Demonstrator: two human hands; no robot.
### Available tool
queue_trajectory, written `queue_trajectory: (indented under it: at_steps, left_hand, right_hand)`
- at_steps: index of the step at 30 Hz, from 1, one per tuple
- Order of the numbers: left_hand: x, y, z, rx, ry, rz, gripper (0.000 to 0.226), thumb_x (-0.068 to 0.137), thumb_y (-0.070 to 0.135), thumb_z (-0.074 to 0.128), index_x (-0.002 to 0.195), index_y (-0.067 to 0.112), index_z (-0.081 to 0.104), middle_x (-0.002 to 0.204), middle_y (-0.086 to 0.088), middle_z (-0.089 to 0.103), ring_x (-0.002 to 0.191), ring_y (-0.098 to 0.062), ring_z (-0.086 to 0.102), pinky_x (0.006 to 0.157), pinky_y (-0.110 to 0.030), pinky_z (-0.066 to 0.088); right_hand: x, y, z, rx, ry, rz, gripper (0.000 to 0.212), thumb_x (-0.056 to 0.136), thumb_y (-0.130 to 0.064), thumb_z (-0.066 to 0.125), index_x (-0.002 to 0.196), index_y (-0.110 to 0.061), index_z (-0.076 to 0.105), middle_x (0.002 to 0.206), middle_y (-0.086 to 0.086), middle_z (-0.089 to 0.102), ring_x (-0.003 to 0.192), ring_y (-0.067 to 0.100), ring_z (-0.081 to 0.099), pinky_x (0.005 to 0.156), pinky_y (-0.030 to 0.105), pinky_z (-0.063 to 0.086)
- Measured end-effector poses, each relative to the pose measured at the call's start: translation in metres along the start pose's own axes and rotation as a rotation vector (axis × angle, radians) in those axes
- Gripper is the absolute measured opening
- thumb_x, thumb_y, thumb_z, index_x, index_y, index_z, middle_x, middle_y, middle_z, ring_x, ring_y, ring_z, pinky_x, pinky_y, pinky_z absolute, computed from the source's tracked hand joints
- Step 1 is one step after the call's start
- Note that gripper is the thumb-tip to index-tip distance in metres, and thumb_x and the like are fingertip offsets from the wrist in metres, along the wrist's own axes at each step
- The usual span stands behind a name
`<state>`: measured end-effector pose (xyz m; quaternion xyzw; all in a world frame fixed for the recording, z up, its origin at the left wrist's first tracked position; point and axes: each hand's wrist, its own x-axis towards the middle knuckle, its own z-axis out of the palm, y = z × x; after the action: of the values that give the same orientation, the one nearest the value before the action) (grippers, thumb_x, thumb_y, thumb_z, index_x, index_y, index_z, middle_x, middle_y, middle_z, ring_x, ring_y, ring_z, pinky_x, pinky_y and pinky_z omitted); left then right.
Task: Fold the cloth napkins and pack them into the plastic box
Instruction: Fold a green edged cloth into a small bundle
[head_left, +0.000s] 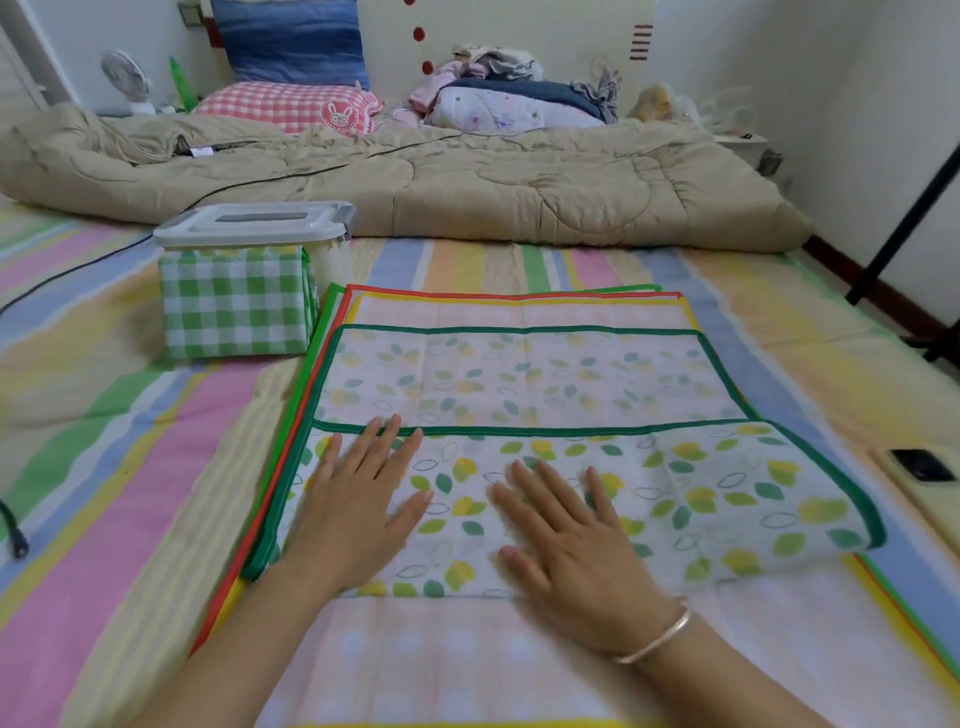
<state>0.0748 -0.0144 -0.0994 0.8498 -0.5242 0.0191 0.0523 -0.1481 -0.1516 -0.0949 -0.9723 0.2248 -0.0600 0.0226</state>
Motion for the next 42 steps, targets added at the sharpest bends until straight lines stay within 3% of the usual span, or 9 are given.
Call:
queue_trajectory:
  at_steps: [2,5,7,15,22,29,31,35,42]
  left_hand:
    - [0.0,0.0,-0.001,0.018,-0.007,-0.001,0.088,0.076,0.076,-0.029,0.154,0.036,-0.016,0.161,0.011,-0.026,0.147,-0.006,-0.028,0.123,-0.043,-0.01]
    - [0.001,0.0,0.0,-0.033,0.011,0.0,0.088,0.079,0.078,-0.023,0.155,0.036,-0.008,0.163,0.011,-0.018,0.148,-0.005,-0.024,0.124,-0.042,-0.009]
    - [0.001,-0.001,0.002,-0.043,0.013,0.007,0.087,0.08,0.078,-0.022,0.155,0.037,-0.007,0.163,0.011,-0.018,0.148,-0.004,-0.023,0.124,-0.042,-0.009]
    - [-0.016,-0.008,-0.012,-0.037,0.154,0.081,0.068,0.103,0.055,0.004,0.155,0.022,0.031,0.164,0.0,0.02,0.153,-0.011,0.012,0.124,-0.039,0.007]
    - [-0.025,-0.022,-0.012,-0.032,0.173,-0.036,0.067,0.102,0.05,0.014,0.151,0.015,0.042,0.159,-0.004,0.034,0.148,-0.016,0.027,0.123,-0.031,0.009]
    - [-0.014,0.03,-0.037,-0.017,0.358,0.094,0.043,0.088,0.016,0.042,0.123,0.011,0.067,0.137,-0.009,0.06,0.124,-0.03,0.057,0.113,-0.049,0.036]
    - [-0.005,0.075,-0.043,-0.152,0.229,0.161,0.054,0.096,0.035,0.026,0.137,0.018,0.058,0.152,-0.002,0.045,0.14,-0.023,0.043,0.121,-0.048,0.024]
    - [0.014,0.132,-0.028,-0.084,-0.114,0.248,0.07,0.096,0.063,0.0,0.159,0.033,0.0,0.164,0.01,-0.016,0.151,-0.01,-0.02,0.122,-0.047,-0.013]
    - [0.018,0.126,0.001,-0.019,-0.184,0.226,0.098,0.064,0.078,-0.036,0.153,0.04,-0.021,0.16,0.01,-0.032,0.145,-0.009,-0.034,0.12,-0.052,-0.014]
  right_hand:
    - [-0.016,0.046,-0.012,-0.046,-0.059,0.075,0.065,0.097,-0.066,0.007,0.15,-0.038,0.031,0.158,-0.013,0.024,0.145,0.015,0.027,0.113,0.047,0.011]
    - [-0.034,0.101,-0.026,-0.047,-0.108,0.206,0.076,0.076,-0.077,-0.023,0.146,-0.052,-0.009,0.154,-0.026,-0.019,0.145,0.0,-0.019,0.118,0.043,-0.015]
    - [-0.037,0.112,-0.03,-0.01,-0.159,0.255,0.078,0.069,-0.078,-0.028,0.142,-0.054,-0.017,0.151,-0.028,-0.026,0.14,-0.002,-0.028,0.115,0.042,-0.022]
    - [-0.034,0.112,-0.024,0.021,-0.173,0.251,0.079,0.068,-0.079,-0.026,0.143,-0.053,-0.017,0.152,-0.027,-0.025,0.14,-0.001,-0.029,0.116,0.045,-0.02]
    - [-0.034,0.11,-0.023,0.036,-0.174,0.232,0.076,0.073,-0.076,-0.017,0.145,-0.051,-0.014,0.154,-0.026,-0.023,0.141,-0.001,-0.027,0.116,0.044,-0.02]
    - [-0.033,0.107,-0.023,0.036,-0.182,0.245,0.081,0.07,-0.077,-0.022,0.146,-0.048,-0.017,0.155,-0.024,-0.024,0.142,0.002,-0.027,0.116,0.046,-0.021]
    - [-0.033,0.106,-0.023,0.046,-0.178,0.244,0.084,0.068,-0.079,-0.024,0.146,-0.048,-0.016,0.155,-0.023,-0.023,0.142,0.002,-0.026,0.116,0.047,-0.021]
    - [-0.035,0.106,-0.025,0.057,-0.172,0.244,0.086,0.071,-0.077,-0.02,0.15,-0.045,-0.012,0.156,-0.022,-0.021,0.143,0.003,-0.025,0.116,0.048,-0.02]
    - [-0.049,0.134,-0.032,0.014,-0.126,0.248,0.102,0.059,-0.082,-0.033,0.151,-0.047,-0.005,0.157,-0.024,-0.015,0.146,0.005,-0.02,0.119,0.039,-0.014]
